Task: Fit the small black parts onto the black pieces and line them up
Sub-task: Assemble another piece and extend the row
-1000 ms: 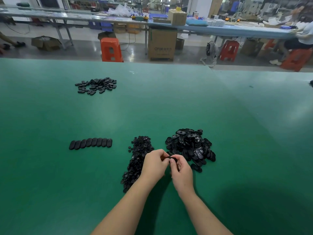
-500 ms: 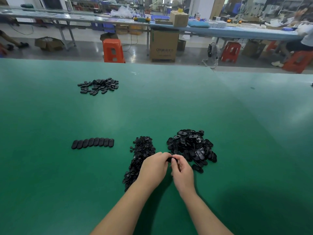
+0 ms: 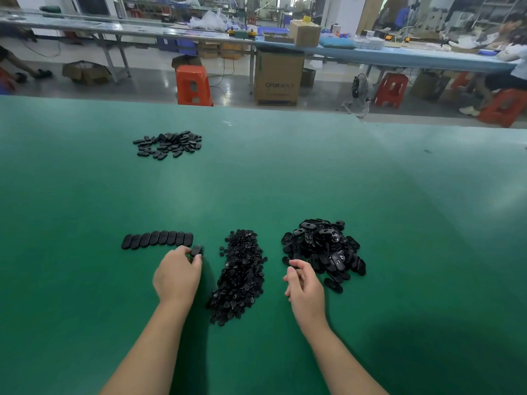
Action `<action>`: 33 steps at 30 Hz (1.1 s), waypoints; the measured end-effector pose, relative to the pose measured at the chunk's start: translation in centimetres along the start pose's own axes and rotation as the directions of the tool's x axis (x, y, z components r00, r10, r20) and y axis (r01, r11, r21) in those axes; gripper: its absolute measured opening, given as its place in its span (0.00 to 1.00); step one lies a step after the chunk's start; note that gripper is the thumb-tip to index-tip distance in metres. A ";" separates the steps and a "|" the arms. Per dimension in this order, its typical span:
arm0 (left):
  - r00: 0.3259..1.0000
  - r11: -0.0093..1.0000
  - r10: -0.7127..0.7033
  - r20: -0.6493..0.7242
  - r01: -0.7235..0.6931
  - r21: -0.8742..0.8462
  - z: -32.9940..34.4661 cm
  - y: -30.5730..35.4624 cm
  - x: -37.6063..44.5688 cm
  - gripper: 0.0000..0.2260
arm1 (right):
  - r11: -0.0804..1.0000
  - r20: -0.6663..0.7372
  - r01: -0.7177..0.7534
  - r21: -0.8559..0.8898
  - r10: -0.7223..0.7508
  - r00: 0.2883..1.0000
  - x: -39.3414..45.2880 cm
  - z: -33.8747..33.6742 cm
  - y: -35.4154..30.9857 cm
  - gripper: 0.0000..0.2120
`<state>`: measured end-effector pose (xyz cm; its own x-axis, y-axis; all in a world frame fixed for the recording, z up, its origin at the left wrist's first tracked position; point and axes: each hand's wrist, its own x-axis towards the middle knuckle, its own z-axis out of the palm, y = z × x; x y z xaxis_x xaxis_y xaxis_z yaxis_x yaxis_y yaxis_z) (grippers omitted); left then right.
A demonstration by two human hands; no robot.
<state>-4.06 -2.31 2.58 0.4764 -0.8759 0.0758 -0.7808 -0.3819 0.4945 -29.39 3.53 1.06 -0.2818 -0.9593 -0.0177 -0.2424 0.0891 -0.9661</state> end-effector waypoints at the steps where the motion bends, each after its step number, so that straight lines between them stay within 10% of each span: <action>1: 1.000 1.000 0.004 0.022 -0.004 0.028 0.1 -0.2 0.0 0.10 | 1.000 0.001 0.000 -0.009 0.000 1.000 0.0 0.0 0.0 0.06; 11: 0.951 0.945 0.307 -0.028 -0.301 0.129 0.7 -1.2 -0.6 0.10 | 0.999 0.005 0.002 -0.051 -0.002 1.000 0.0 0.1 0.1 0.05; 33: 0.977 0.971 0.061 0.207 -0.106 0.215 0.4 -0.3 1.9 0.21 | 0.996 0.004 0.024 -0.091 -0.024 1.000 0.0 0.1 0.2 0.05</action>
<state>-3.07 -3.99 2.27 0.3344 -0.9394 -0.0750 -0.8953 -0.3415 0.2860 -29.30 3.52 0.83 -0.2727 -0.9621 0.0041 -0.3328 0.0903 -0.9387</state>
